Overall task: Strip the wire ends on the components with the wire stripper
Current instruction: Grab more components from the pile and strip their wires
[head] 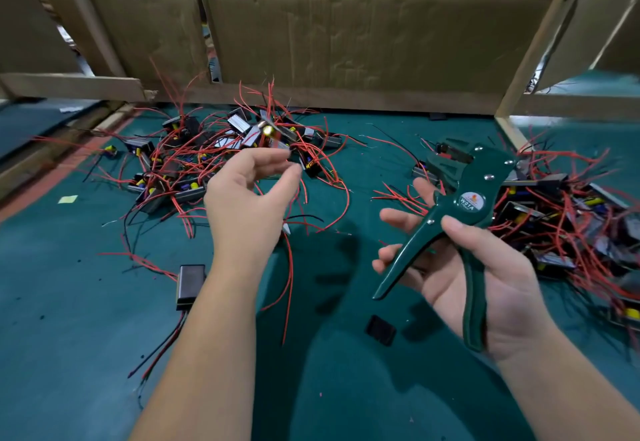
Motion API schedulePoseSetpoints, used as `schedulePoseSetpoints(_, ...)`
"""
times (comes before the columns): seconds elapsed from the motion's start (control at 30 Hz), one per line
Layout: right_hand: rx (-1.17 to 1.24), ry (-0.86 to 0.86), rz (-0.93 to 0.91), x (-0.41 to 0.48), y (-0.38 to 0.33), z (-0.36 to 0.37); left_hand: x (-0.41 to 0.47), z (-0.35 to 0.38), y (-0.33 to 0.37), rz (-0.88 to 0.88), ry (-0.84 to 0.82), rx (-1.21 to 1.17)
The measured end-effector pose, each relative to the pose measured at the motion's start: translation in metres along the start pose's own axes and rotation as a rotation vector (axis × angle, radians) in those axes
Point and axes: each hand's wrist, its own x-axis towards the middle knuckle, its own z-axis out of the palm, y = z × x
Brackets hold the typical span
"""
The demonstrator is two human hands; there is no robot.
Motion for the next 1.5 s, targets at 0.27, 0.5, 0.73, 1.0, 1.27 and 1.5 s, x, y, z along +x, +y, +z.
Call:
schedulePoseSetpoints(0.27, 0.118, -0.165, 0.107, -0.006, -0.010, 0.001, -0.026, 0.023, 0.024, -0.192, -0.502, -0.482)
schedulePoseSetpoints(0.5, 0.096, -0.193, 0.135, -0.007, -0.011, 0.002, -0.022, 0.023, 0.022, -0.200, -0.387, -0.529)
schedulePoseSetpoints(0.73, 0.084, -0.164, 0.134, -0.005, -0.010, 0.003, -0.003, -0.001, 0.003, -0.209, 0.323, 0.336)
schedulePoseSetpoints(1.0, 0.081, -0.147, 0.151, -0.004, -0.008, 0.003, -0.003, -0.003, 0.009, 0.097, 0.271, 0.182)
schedulePoseSetpoints(1.27, 0.089, -0.138, 0.144, -0.005, -0.010, 0.001, 0.007, -0.015, 0.017, 0.080, 0.075, 0.038)
schedulePoseSetpoints(1.5, 0.095, -0.132, 0.153, -0.004, -0.008, 0.002, 0.014, -0.058, 0.012, -0.071, -0.915, 0.707)
